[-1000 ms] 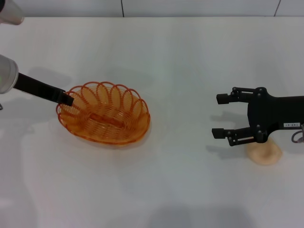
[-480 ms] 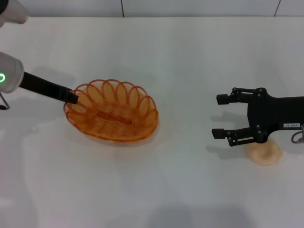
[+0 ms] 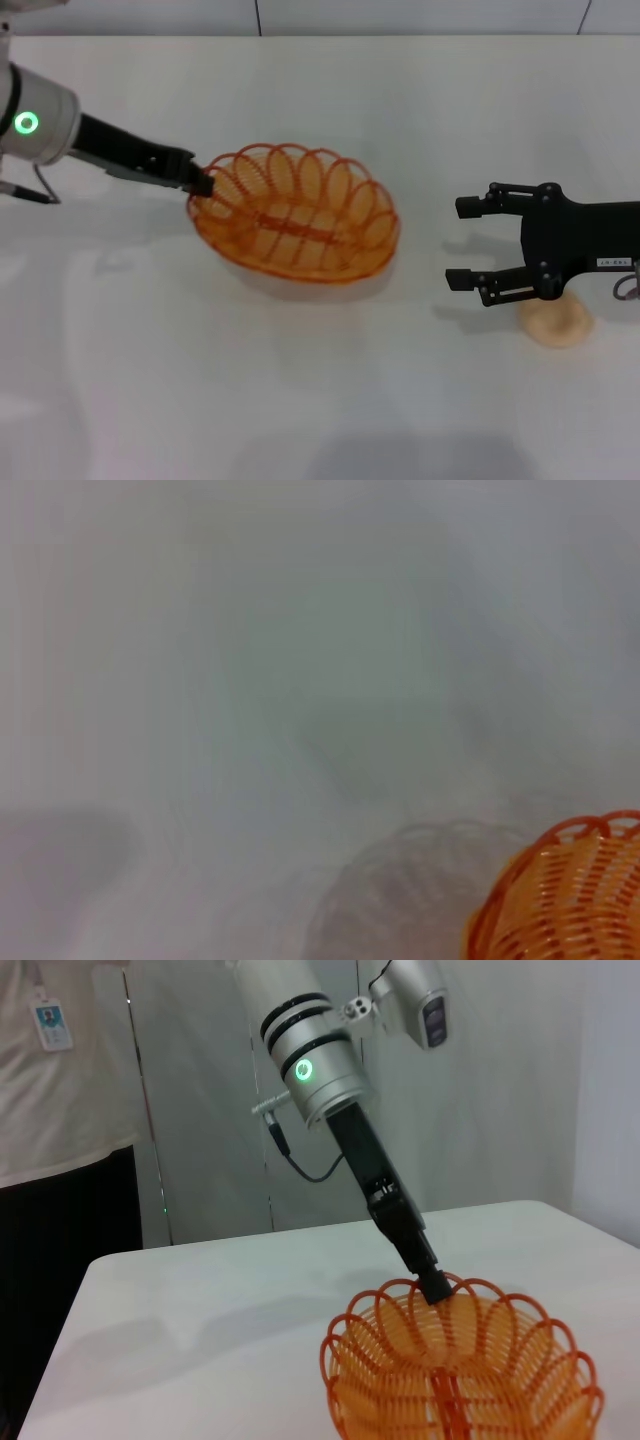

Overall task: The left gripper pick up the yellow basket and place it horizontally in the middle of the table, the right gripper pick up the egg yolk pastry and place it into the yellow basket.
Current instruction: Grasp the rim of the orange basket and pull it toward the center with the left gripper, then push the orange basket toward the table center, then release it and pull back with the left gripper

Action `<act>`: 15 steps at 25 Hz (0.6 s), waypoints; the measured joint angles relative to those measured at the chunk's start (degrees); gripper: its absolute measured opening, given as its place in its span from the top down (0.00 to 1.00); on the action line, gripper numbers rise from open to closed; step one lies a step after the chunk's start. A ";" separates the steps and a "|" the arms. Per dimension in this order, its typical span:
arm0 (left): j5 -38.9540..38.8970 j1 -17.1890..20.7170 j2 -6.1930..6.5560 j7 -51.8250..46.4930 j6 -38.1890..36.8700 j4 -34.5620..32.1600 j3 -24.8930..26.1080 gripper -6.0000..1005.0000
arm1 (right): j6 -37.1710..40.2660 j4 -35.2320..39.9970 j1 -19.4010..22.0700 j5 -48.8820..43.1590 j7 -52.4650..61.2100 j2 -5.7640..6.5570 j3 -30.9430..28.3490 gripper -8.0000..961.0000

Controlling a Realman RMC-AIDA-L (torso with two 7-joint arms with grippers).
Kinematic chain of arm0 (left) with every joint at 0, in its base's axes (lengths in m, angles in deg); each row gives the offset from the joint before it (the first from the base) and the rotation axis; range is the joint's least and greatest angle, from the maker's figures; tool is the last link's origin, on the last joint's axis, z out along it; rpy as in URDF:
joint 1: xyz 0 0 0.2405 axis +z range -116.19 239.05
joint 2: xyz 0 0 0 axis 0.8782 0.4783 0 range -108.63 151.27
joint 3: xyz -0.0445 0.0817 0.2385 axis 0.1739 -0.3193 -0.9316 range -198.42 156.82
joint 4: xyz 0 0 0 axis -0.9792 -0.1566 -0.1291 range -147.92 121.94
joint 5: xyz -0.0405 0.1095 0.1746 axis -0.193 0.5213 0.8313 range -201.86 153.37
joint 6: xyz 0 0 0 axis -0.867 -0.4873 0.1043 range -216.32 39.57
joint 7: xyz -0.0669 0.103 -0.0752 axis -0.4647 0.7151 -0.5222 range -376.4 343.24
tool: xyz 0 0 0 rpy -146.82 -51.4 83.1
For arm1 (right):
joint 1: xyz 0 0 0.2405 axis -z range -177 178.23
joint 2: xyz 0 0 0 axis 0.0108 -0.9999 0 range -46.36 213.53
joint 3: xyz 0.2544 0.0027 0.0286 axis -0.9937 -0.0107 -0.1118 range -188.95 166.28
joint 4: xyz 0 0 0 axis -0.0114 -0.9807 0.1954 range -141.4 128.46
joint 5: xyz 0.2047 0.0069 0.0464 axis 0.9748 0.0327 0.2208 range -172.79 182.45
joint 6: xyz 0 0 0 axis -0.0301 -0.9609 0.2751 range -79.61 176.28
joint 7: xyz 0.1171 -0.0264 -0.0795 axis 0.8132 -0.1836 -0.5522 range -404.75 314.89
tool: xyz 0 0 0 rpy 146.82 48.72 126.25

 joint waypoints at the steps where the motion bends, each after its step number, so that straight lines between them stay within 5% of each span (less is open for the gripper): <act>1: -0.21 -0.34 -0.11 -0.75 -0.20 0.00 -0.02 0.93 | -0.04 0.00 -0.03 0.00 0.00 0.00 0.00 0.10; 15: 0.11 -3.73 -0.77 -17.45 3.15 2.26 -3.81 0.93 | 0.33 1.03 0.07 1.49 -1.43 0.00 -0.14 0.10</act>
